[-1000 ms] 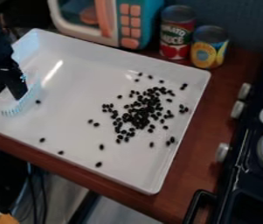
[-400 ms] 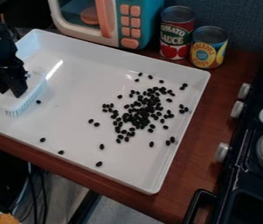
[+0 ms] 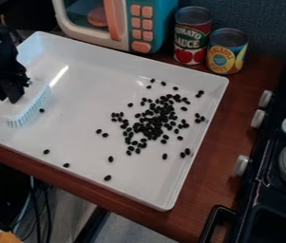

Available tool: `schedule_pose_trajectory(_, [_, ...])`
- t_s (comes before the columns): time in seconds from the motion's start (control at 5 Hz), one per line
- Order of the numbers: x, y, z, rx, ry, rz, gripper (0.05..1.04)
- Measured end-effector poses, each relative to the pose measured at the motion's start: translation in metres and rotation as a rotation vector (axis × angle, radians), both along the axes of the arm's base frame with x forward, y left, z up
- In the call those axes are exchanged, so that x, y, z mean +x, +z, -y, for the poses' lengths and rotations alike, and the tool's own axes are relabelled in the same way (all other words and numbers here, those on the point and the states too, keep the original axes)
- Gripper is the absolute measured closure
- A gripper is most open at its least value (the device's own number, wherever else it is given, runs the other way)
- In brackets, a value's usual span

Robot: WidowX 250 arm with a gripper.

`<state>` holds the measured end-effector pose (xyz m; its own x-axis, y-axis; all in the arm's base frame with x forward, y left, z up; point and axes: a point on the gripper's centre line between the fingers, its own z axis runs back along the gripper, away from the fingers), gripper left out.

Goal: Sweep into pile

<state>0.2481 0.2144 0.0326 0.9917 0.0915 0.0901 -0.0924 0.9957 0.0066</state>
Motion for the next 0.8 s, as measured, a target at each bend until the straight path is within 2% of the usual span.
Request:
schedule_pose_trajectory(0.2, [-0.0020,0.0004,0.0078,-0.054,-0.017,-0.014,0.268])
schedule_pose_trajectory(0.4, [-0.0016,-0.0002,0.0092,-0.056,-0.041,-0.011,0.065])
schedule_pose_trajectory(0.8, [-0.0004,-0.0028,0.0138,-0.050,-0.044,-0.020,0.105])
